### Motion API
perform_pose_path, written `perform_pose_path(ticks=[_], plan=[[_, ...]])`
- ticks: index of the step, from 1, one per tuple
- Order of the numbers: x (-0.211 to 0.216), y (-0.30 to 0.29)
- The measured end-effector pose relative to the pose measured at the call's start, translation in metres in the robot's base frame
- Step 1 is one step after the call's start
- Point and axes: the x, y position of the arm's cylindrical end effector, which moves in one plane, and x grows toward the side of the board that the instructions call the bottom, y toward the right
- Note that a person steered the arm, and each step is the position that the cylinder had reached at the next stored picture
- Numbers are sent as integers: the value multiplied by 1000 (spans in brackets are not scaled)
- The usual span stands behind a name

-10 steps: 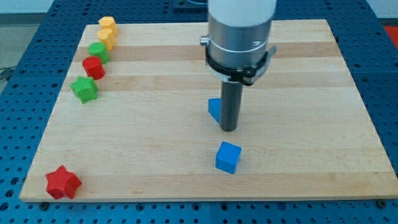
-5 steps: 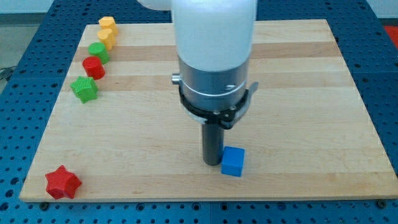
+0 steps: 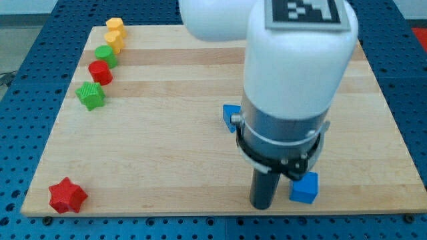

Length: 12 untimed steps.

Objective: Push the blue cube away from the blue triangle

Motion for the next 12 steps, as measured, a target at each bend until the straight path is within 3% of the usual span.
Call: perform_pose_path(ticks=[2,4,8,12], plan=[[-7,38],[-49,94],[-50,115],[-49,-55]])
